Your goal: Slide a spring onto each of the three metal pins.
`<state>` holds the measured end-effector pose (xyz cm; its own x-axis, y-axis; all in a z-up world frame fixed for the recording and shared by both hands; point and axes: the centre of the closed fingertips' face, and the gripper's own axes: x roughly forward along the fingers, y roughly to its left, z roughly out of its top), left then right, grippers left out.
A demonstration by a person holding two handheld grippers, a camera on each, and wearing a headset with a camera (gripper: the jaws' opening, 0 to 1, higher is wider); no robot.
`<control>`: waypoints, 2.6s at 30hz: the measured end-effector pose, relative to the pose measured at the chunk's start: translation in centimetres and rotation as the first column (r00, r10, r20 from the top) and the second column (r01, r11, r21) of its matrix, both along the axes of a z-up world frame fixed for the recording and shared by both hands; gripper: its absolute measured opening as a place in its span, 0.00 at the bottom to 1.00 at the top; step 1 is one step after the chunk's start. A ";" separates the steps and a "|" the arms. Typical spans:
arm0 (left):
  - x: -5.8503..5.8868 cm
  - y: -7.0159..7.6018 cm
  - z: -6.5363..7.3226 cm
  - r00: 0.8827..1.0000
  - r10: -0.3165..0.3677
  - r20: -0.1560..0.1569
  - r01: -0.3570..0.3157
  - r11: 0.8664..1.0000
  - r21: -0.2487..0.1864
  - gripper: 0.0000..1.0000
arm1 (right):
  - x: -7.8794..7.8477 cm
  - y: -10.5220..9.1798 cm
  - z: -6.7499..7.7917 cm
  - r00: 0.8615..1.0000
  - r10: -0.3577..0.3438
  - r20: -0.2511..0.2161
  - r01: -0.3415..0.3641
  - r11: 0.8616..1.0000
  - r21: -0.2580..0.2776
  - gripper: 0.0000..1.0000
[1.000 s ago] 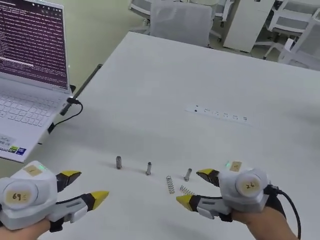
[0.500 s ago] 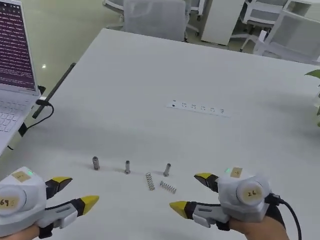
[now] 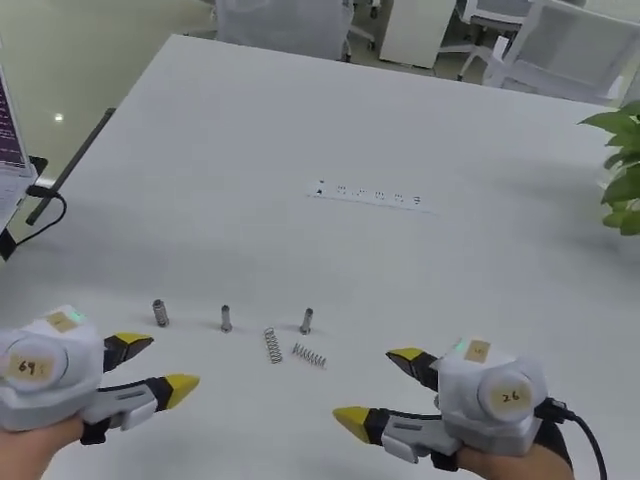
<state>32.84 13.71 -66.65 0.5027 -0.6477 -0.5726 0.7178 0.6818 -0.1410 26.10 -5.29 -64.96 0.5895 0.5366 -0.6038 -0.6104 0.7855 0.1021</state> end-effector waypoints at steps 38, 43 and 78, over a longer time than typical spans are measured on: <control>3.0 -10.2 -7.7 0.988 -0.104 -0.116 0.110 0.993 0.046 0.39 | -0.5 -2.3 0.0 0.999 -0.051 -0.017 0.051 0.999 0.015 0.60; 3.5 -10.7 -8.6 0.988 -0.087 -0.131 0.095 0.994 0.056 0.39 | -0.6 -2.6 0.0 0.998 -0.060 -0.023 0.061 0.998 0.017 0.59; 5.5 -10.8 -11.1 0.994 -0.030 -0.106 0.044 0.990 0.136 0.24 | -0.4 -3.4 -0.6 0.996 -0.077 -0.049 0.078 0.997 0.020 0.56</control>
<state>38.34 2.88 -77.78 0.4130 -0.5756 -0.7058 0.7293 0.6732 -0.1223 25.74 -8.67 -65.55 0.6005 0.5038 -0.6210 -0.5414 0.8277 0.1479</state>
